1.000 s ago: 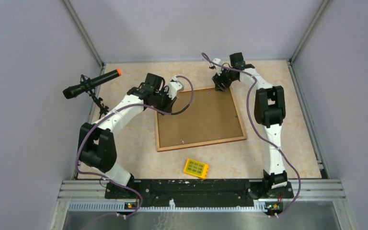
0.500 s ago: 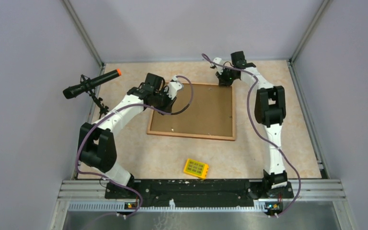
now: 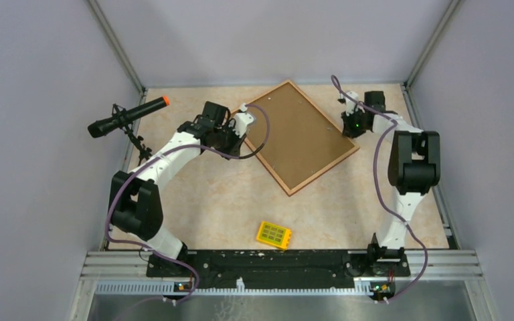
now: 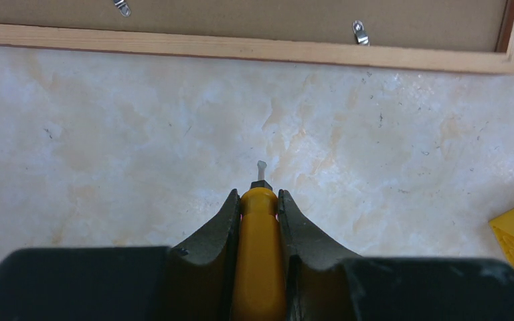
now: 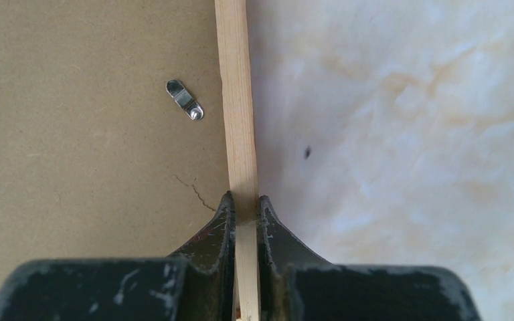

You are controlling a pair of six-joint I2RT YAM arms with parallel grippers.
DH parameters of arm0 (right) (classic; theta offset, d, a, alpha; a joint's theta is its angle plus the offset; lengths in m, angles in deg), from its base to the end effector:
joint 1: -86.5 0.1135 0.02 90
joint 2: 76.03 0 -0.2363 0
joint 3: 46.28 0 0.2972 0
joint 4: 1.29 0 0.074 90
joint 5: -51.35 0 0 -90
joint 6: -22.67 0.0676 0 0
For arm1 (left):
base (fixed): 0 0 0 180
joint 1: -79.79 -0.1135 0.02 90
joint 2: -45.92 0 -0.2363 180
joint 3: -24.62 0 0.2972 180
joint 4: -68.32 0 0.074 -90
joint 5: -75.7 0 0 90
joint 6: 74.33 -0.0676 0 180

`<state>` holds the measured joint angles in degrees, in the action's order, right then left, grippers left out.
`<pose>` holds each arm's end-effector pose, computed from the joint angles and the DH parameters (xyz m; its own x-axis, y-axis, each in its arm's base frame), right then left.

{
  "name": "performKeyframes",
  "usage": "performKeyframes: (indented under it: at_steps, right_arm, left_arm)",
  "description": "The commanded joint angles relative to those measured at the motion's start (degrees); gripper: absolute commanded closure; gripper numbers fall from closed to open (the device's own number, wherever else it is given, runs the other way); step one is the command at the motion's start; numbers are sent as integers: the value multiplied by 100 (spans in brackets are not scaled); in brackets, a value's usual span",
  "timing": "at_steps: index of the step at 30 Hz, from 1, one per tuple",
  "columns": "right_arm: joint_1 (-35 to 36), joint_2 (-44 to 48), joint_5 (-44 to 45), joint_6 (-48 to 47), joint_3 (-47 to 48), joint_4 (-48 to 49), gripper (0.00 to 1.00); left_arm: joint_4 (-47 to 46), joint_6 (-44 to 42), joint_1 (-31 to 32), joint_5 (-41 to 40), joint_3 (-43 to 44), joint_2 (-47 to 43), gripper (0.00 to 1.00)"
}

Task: Take the photo out of the frame

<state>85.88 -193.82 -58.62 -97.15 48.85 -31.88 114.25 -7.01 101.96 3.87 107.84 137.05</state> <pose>0.4869 0.0178 0.0978 -0.5986 -0.4609 -0.6552 -0.5669 0.8216 -0.0601 0.3630 -0.1707 0.1973 -0.4859 0.5936 -0.6415 0.7763 0.6303 -0.0048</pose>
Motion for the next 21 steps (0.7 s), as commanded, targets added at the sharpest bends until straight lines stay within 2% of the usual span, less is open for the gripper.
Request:
performKeyframes:
  at_steps: [1, 10, 21]
  right_arm:
    - [123, 572, -42, 1312, -1090, -267, 100]
    - [232, 1164, -402, 2169, -2379, 132, 100]
    - [277, 1757, -701, 2869, -2904, 42, 100]
  left_arm:
    - [-286, 191, 7, -77, 74, -60, 100]
    - [-547, 199, -20, -317, 75, 81, 100]
    - [-1022, 236, -65, -420, 398, 423, 100]
